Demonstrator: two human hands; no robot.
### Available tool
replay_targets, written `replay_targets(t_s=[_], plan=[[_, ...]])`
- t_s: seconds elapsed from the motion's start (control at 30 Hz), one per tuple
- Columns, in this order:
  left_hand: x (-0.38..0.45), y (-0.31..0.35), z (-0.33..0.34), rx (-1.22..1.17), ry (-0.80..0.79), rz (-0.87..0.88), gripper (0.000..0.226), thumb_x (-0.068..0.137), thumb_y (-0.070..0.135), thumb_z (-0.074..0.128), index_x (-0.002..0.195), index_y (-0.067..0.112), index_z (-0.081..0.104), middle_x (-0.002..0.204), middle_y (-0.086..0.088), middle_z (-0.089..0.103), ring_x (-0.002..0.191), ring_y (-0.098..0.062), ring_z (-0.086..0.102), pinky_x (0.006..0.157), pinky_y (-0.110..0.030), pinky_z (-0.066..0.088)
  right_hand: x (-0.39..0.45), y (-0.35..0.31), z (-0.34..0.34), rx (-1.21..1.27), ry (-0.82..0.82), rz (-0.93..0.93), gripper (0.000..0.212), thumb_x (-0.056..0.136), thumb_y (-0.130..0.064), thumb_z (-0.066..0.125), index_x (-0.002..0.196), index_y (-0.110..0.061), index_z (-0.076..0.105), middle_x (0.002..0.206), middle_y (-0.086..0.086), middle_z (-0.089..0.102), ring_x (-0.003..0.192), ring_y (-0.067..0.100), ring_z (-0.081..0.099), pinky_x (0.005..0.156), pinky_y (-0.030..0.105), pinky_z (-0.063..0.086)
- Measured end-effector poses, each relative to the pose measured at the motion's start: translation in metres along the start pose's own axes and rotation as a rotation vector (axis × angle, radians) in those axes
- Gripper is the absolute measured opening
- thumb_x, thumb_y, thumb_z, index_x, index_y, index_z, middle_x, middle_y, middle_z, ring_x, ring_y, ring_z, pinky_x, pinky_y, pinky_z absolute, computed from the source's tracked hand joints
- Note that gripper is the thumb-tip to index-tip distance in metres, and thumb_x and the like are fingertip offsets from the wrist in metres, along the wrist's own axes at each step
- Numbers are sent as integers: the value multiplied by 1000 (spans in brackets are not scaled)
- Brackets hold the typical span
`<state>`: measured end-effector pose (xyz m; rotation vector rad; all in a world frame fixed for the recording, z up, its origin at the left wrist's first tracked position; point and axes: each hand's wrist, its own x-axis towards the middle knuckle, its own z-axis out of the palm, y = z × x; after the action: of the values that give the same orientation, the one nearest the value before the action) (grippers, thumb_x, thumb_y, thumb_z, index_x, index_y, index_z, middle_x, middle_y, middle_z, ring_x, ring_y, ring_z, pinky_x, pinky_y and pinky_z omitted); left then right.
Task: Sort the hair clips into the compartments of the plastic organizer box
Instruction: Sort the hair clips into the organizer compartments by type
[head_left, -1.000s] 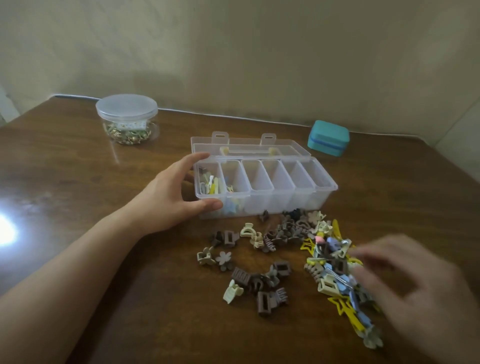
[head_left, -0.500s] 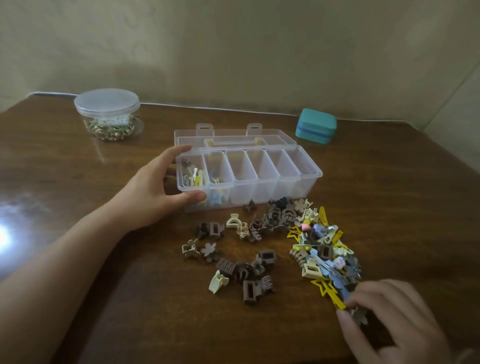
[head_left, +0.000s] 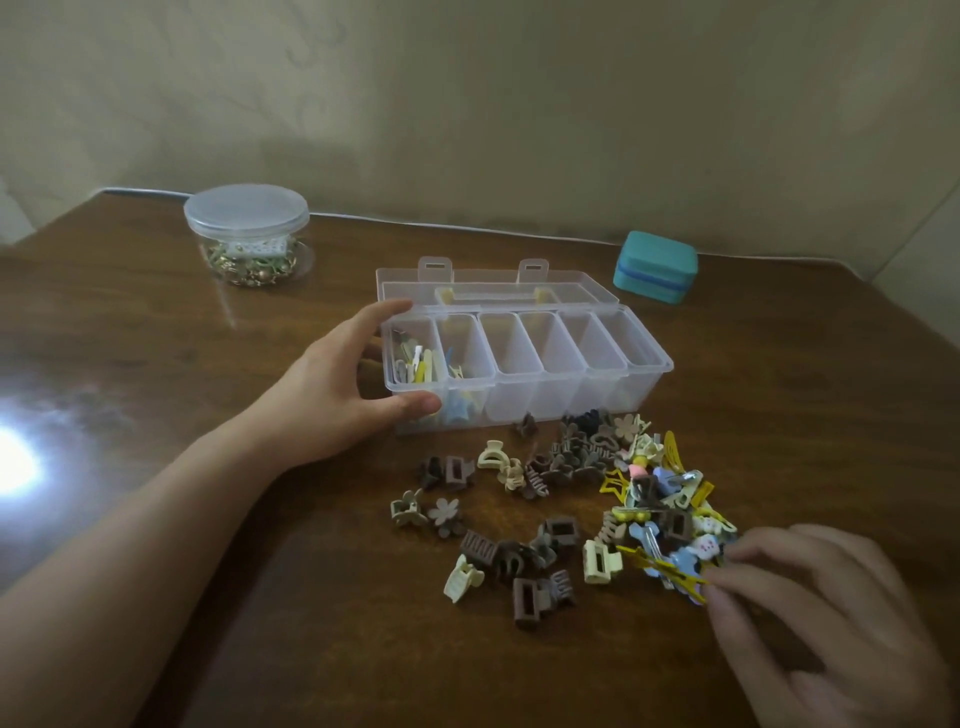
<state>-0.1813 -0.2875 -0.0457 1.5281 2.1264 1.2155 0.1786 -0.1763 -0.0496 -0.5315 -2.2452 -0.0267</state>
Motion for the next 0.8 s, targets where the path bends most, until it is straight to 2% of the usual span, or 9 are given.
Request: replay_targets(t_s=[0.07,0.2,0.37,0.47,0.53,0.63,0.7,0.8], plan=[[0,0,-1,5,-2,-1,104,56,84,67,147,47,31,128,32,42,105,22,47,86,-11,41,21,-5,0,105,19,2,23,84,-27,62,71,-12,75,87,-4,65,86,20,56,82,25,40],[-1,2,-2,14,-6,1,103,58,78,69,148,44,31,127,32,42,106,23,47,89,-11,41,91,-18,14,223,-20,-143,13,87,-23,62,83,-14,71,86,-6,64,86,17,58,78,29,44],[-1,5,-3,24,-21,-5,104,57,80,67,148,46,29,130,32,38,104,27,44,88,-10,38,166,-38,65,20,-92,-207,11,87,-25,64,82,-18,71,84,-3,67,81,18,56,69,36,45],[0,4,-3,32,-37,-20,104,59,80,68,148,46,27,135,28,39,113,15,48,97,-20,44,168,-42,90,-34,-294,-287,16,93,-29,59,92,-21,73,90,-3,68,87,18,56,73,38,46],[0,3,-3,39,-36,-16,103,60,78,69,149,45,27,136,26,41,116,8,51,100,-25,46,162,-37,90,25,-337,-302,15,93,-26,59,95,-22,73,90,-5,68,87,17,56,73,38,46],[0,2,-2,50,-22,-11,105,58,80,67,149,45,27,136,26,41,114,7,52,98,-22,46,154,-24,71,61,-308,-248,13,91,-25,61,95,-21,73,91,-8,69,88,15,57,75,36,46],[1,1,-2,46,-24,-10,105,58,81,66,149,46,27,136,25,41,114,7,51,97,-21,45,145,-12,50,87,-344,-171,15,89,-29,61,96,-22,72,91,-11,68,88,11,58,75,32,49],[1,0,-2,41,-28,-6,105,58,82,66,148,47,27,135,26,40,112,16,47,93,-16,42,120,-3,18,89,-471,-94,15,83,-39,61,90,-30,70,81,-20,62,77,-5,55,62,22,48]])
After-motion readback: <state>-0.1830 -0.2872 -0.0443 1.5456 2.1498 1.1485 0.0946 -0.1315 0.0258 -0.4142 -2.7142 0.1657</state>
